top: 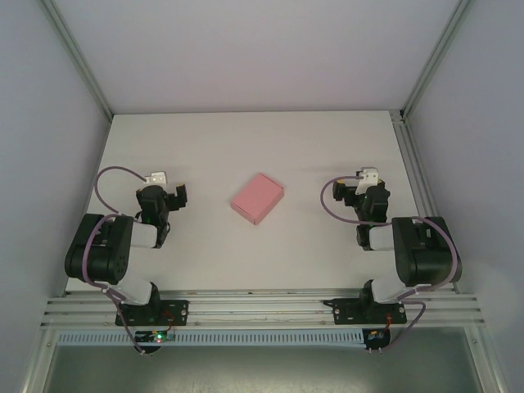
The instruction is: Assemble paper box
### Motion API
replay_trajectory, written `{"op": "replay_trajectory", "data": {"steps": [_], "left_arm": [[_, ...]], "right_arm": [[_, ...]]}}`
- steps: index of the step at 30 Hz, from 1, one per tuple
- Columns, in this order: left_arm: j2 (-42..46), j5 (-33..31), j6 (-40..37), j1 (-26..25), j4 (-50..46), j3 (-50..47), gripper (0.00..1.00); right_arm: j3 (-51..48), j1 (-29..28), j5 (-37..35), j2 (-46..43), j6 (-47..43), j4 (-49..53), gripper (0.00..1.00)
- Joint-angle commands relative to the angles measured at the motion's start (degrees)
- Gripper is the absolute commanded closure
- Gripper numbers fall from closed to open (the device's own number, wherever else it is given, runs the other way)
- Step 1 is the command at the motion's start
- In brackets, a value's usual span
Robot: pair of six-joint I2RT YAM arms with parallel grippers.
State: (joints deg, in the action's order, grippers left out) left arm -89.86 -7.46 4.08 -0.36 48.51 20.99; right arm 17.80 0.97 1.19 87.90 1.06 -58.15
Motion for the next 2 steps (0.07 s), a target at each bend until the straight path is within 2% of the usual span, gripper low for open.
{"op": "replay_trajectory", "data": {"steps": [1,2], "left_arm": [[0.8,0.3,-0.2,0.4,2.9,0.8,0.0],[0.8,0.2,-0.2,0.3,2.7,0.8,0.0]], "right_arm": [[0.8,-0.4,1.1,-0.8,-0.5,-1.8,0.02],[0.7,-0.4,1.1,-0.8,-0.5,-1.9,0.02]]}}
